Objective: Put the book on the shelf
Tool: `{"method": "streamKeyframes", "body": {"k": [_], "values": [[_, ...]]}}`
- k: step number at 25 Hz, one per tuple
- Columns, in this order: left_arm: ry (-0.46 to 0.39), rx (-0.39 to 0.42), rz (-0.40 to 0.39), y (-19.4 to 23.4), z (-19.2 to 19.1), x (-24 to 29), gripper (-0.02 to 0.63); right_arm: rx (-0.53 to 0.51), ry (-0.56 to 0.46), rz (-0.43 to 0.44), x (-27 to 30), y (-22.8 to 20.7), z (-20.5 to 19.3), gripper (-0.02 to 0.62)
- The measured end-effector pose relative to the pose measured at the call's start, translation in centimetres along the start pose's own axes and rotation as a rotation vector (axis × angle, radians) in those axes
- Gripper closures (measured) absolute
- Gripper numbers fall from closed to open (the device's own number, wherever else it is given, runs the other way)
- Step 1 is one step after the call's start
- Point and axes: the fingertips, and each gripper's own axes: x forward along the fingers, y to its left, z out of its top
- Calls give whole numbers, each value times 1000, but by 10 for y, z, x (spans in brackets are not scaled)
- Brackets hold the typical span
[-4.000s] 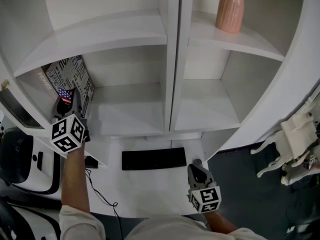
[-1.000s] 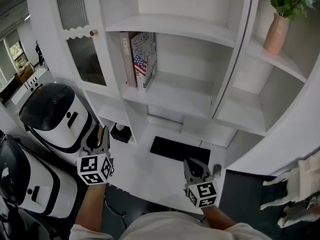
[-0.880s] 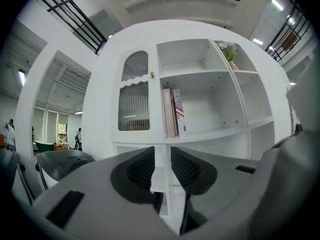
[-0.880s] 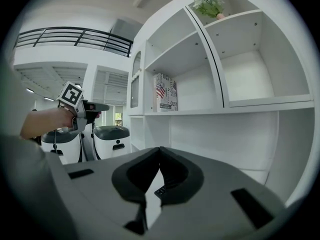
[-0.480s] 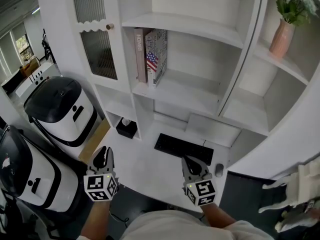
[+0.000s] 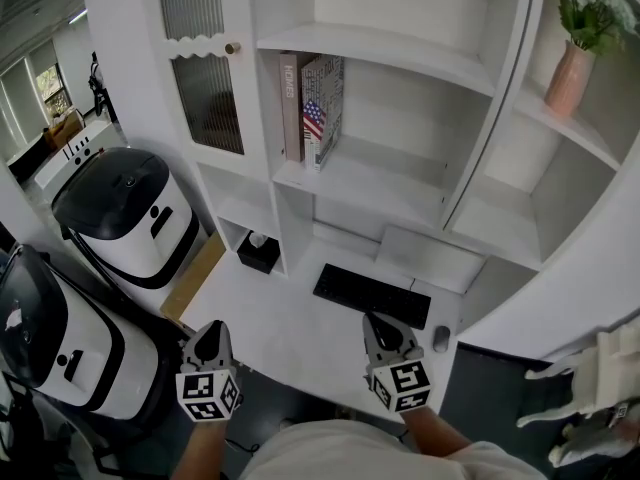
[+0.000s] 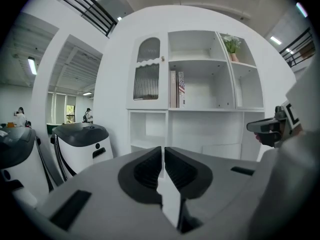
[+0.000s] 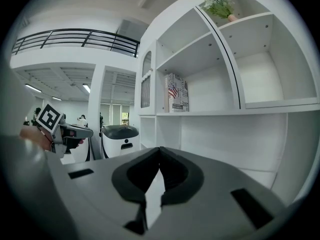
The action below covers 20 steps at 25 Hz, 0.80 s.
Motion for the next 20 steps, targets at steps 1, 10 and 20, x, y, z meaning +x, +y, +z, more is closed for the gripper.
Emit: {"method": "streamKeyframes", "body": {"k": [1,10,20], "values": [[6,-1,1,0,-4,-3,585,0,-1,1,0,1,0,592],[58,-17,15,0,-37,-25,601,-8,-2,1,-1,4,0,592],[18,-9,2,-5,-25,-25,600,-21,-18,14,-1,9,3,592]]}}
